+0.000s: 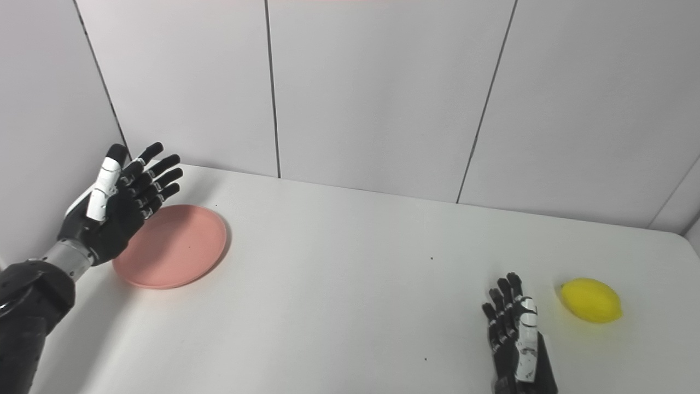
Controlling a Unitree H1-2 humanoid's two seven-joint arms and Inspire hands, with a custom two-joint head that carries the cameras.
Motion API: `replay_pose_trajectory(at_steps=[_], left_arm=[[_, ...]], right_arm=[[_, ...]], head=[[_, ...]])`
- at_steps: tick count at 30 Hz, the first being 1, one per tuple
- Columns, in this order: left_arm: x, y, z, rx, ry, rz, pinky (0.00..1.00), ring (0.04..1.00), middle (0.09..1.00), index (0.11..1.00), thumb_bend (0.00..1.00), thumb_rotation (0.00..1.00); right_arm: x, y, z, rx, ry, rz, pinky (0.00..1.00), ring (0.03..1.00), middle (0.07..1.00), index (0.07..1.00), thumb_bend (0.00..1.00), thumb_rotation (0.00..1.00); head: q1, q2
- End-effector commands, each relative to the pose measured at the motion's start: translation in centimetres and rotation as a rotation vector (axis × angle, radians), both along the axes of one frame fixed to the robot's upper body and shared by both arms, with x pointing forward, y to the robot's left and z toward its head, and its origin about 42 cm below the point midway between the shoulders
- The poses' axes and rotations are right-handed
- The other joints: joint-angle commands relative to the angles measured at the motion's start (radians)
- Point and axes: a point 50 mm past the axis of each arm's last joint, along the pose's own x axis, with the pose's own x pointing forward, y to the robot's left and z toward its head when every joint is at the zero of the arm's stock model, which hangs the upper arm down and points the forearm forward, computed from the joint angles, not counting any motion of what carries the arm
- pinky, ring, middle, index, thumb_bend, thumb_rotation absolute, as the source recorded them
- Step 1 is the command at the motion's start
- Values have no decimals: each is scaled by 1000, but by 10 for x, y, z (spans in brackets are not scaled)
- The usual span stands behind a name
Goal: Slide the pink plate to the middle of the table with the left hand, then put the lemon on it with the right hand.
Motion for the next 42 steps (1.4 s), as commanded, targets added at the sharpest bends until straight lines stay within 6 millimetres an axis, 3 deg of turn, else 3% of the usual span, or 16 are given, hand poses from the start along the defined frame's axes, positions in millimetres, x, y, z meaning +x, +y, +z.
replay_pose_trajectory(at_steps=[1, 8, 16, 25, 28, 31, 37, 42], left_arm=[[8, 8, 31, 34, -104, -4, 1000, 979, 988, 1000, 783, 862], [19, 24, 42, 22, -131, 36, 1000, 981, 983, 1000, 813, 853], [33, 49, 34, 71, -148, 70, 1000, 981, 994, 1000, 799, 894], [49, 80, -7, 48, -127, 128, 998, 964, 971, 1000, 798, 826], [55, 88, -23, 21, -146, 160, 937, 912, 933, 985, 882, 785], [60, 91, -33, 17, -161, 173, 866, 864, 895, 954, 940, 804], [68, 96, -50, 10, -171, 160, 885, 881, 893, 937, 970, 814], [71, 98, -70, -6, -128, 174, 852, 840, 870, 940, 998, 788]], right_arm=[[-20, 6, -33, 37, 141, 10, 1000, 1000, 1000, 1000, 679, 1000], [-20, 4, -33, 32, 149, 7, 1000, 1000, 1000, 1000, 703, 996], [-21, 4, -33, 40, 155, 2, 1000, 997, 1000, 1000, 703, 984], [-20, 9, -34, 47, 148, 2, 1000, 998, 1000, 1000, 698, 981], [-20, 9, -33, 42, 152, 2, 1000, 998, 1000, 1000, 701, 983], [-20, 8, -34, 37, 149, 1, 1000, 996, 1000, 1000, 711, 985], [-19, 8, -35, 41, 145, 3, 1000, 996, 1000, 1000, 702, 980], [-19, 10, -35, 38, 152, 2, 1000, 994, 1000, 1000, 695, 976]], head=[[-3, 1], [-6, 8], [-14, 9], [-28, 4], [-27, 5], [-27, 4], [-26, 1], [-31, 0]])
